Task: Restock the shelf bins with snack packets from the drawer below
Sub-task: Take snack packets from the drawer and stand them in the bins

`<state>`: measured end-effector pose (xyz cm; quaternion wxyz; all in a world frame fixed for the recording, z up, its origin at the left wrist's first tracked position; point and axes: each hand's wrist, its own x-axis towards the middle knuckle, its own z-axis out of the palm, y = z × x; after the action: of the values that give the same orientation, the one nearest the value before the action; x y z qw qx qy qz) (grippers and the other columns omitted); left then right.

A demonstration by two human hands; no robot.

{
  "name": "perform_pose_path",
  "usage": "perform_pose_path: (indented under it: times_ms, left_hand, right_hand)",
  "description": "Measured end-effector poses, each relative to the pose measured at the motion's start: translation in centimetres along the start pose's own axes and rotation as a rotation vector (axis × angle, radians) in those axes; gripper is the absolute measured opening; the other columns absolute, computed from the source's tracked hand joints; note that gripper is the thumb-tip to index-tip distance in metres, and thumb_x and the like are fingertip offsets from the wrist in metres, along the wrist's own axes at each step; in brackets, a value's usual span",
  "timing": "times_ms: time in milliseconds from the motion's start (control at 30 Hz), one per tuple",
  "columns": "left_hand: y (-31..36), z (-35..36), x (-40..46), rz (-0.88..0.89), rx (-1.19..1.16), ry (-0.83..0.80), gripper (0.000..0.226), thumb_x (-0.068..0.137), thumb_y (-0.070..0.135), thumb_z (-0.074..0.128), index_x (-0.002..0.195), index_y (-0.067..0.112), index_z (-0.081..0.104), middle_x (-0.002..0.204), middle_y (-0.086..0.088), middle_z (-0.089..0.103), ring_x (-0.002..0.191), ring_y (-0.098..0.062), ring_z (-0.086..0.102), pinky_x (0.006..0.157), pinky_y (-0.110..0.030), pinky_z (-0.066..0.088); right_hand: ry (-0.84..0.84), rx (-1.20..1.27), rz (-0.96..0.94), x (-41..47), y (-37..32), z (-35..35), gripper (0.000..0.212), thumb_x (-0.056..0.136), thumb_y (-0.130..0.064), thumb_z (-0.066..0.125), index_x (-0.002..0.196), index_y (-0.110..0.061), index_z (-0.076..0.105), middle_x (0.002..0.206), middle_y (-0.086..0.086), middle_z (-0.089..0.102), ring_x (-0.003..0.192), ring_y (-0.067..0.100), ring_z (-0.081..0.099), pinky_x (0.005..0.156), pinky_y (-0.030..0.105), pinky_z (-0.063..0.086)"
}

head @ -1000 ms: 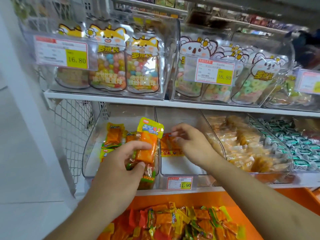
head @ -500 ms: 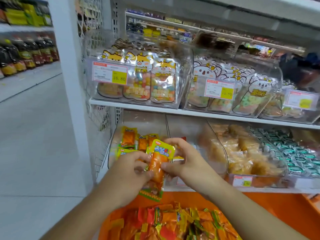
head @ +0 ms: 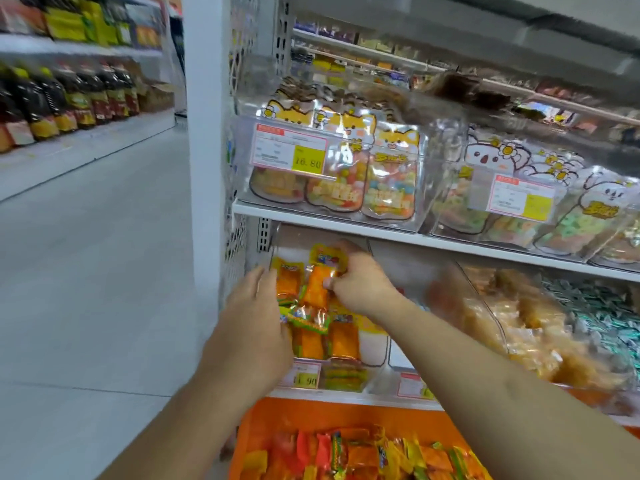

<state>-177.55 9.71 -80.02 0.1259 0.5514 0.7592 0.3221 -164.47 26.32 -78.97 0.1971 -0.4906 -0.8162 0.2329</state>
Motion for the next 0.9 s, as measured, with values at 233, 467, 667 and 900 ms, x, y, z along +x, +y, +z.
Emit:
perform_pose_path:
  times_ms: [233, 467, 667, 900]
  left_hand:
    - [-1.5, 1.4, 0.7, -0.041, 0.05, -0.152, 0.103, 0.091, 0.007, 0.059, 0.164, 0.031, -0.01, 0.173, 0.011, -0.01, 0.158, -0.019, 0.016, 0.124, -0.042, 0.024]
    - [-1.4, 1.8, 0.6, -0.068, 0.007, -0.117, 0.104, 0.089, 0.01, 0.062, 0.163, 0.035, -0.007, 0.171, 0.016, -0.009, 0.152, -0.024, 0.029, 0.116, -0.044, 0.04]
    - [-1.5, 2.4, 0.5, -0.065, 0.012, -0.102, 0.093, 0.094, 0.016, 0.061, 0.164, 0.03, 0.002, 0.171, 0.017, -0.012, 0.152, -0.022, 0.032, 0.116, -0.042, 0.043]
    - [-1.4, 2.4, 0.5, -0.071, 0.031, -0.11, 0.094, 0.095, 0.019, 0.062, 0.164, 0.03, -0.001, 0.17, 0.018, -0.015, 0.152, -0.021, 0.031, 0.114, -0.04, 0.044]
  right_hand:
    - [-0.171, -0.275, 0.085, 6.9, 1.2, 4.0, 0.067, 0.092, -0.02, 0.07, 0.151, -0.034, 0.041, 0.14, 0.009, 0.061, 0.122, 0.033, 0.062, 0.097, 0.035, 0.054]
    - [-0.091, -0.411, 0.073, 5.8, 3.7, 6.3, 0.073, 0.095, -0.033, 0.066, 0.157, -0.028, 0.028, 0.143, 0.016, 0.04, 0.132, 0.038, 0.044, 0.105, 0.049, 0.049]
    - [-0.208, -0.423, -0.072, 3.6, 3.9, 7.7, 0.057, 0.093, -0.033, 0.063, 0.148, -0.029, 0.049, 0.149, 0.006, 0.052, 0.139, 0.031, 0.048, 0.114, 0.047, 0.044]
    - [-0.282, -0.514, 0.008, 3.9, 4.2, 8.1, 0.061, 0.101, -0.037, 0.048, 0.159, -0.036, 0.03, 0.165, 0.001, 0.037, 0.152, 0.031, 0.032, 0.121, 0.054, 0.032]
